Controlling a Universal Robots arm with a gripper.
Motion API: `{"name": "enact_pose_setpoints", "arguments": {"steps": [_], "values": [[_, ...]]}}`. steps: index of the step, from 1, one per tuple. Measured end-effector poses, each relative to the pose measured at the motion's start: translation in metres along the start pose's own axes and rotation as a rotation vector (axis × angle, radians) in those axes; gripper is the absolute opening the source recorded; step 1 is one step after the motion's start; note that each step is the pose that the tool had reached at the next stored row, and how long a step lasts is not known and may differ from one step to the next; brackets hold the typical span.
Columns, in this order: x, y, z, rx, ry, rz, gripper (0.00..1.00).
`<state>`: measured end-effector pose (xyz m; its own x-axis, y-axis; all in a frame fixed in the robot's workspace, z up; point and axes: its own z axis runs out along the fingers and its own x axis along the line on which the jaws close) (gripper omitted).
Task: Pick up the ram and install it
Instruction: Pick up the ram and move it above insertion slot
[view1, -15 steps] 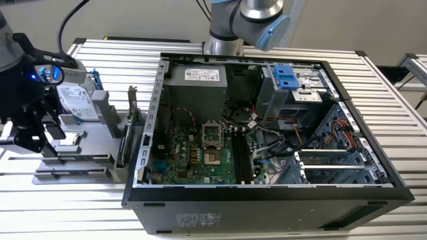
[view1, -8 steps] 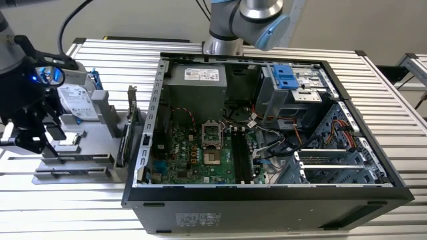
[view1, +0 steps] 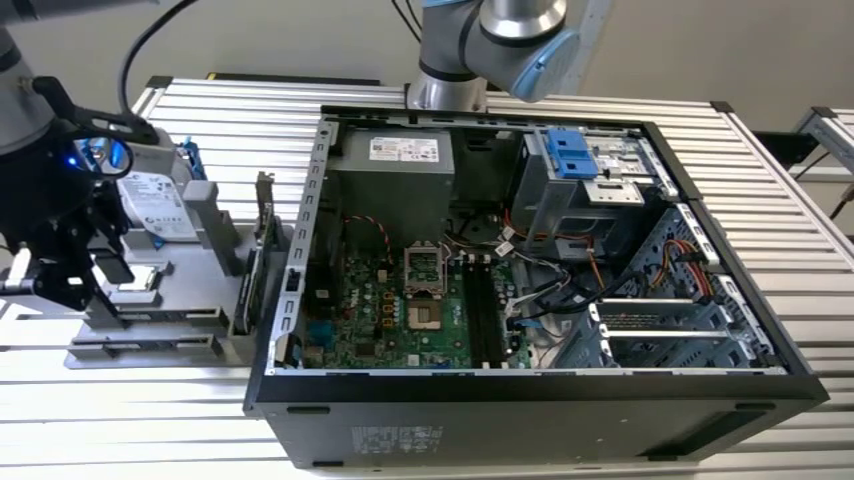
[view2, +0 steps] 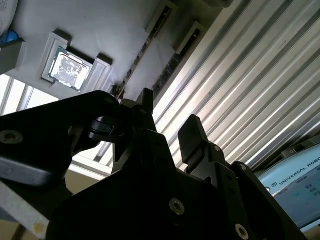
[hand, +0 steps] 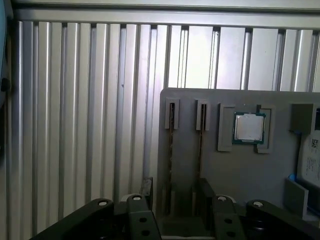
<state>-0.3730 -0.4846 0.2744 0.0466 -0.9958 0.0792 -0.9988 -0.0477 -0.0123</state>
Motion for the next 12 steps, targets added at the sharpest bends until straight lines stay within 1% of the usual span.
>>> {"name": "enact_pose_setpoints", "arguments": {"steps": [5, 9, 10, 12], "values": [[-0.0002, 0.0000, 0.0018, -0.0002, 0.0019, 0.000, 1.00], [-0.0002, 0.0001, 0.0025, -0.0001, 0.0020, 0.000, 1.00], [-0.0004, 0.0001, 0.0048, -0.0002, 0.0031, 0.000, 1.00], [-0.0004, 0.0001, 0.0051, -0.0002, 0.0033, 0.000, 1.00]]}}
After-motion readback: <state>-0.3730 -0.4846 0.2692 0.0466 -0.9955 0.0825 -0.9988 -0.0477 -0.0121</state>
